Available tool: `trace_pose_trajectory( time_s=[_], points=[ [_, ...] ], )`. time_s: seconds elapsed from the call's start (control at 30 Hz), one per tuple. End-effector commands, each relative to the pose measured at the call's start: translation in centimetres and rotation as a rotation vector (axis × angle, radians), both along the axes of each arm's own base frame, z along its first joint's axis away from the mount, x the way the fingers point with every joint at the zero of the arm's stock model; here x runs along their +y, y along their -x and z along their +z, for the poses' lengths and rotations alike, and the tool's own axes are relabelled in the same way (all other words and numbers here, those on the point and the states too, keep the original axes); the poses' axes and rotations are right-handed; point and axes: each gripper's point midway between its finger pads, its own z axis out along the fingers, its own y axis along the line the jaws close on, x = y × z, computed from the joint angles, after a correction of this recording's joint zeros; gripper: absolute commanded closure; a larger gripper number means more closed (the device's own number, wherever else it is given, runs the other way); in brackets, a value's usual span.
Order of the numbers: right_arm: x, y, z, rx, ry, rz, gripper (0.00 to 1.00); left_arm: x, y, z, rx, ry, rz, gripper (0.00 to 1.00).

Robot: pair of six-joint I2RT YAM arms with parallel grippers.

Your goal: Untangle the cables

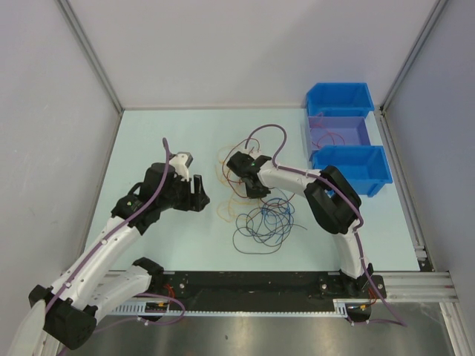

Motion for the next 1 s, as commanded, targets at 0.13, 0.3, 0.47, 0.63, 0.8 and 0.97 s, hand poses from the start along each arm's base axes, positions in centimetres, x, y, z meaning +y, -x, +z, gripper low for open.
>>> trace_pose_trajectory(
  time_s=[0.13, 0.3, 0.47, 0.63, 0.8, 0.97],
  points=[
    [1.1, -1.1, 2.0, -0.06, -0.011, 0.031, 0.81, 0.3, -0.4, 0.2, -0.022, -0.011, 0.011, 0.28],
    [2.0, -1.6, 2.5, -0.068, -0.034, 0.049, 0.77, 0.4, -0.3, 0.2, -0.025, -0.012, 0.013, 0.28],
    [3.4, -1.4, 2.4, -0.056, -0.077, 0.081, 0.77, 0.4, -0.3, 0.3, -0.026, -0.012, 0.015, 0.28],
    [6.5, 0.2, 2.7, -0.022, -0.174, 0.167, 0.76, 0.5, -0.4, 0.3, -0.028, -0.012, 0.017, 0.28],
    [10.9, 2.1, 3.4, -0.008, -0.291, 0.295, 0.75, 0.4, -0.4, 0.3, -0.027, -0.01, 0.016, 0.28],
    [13.5, 3.3, 3.8, 0.026, -0.357, 0.391, 0.75, 0.4, -0.4, 0.4, -0.03, -0.009, 0.017, 0.28]
  ],
)
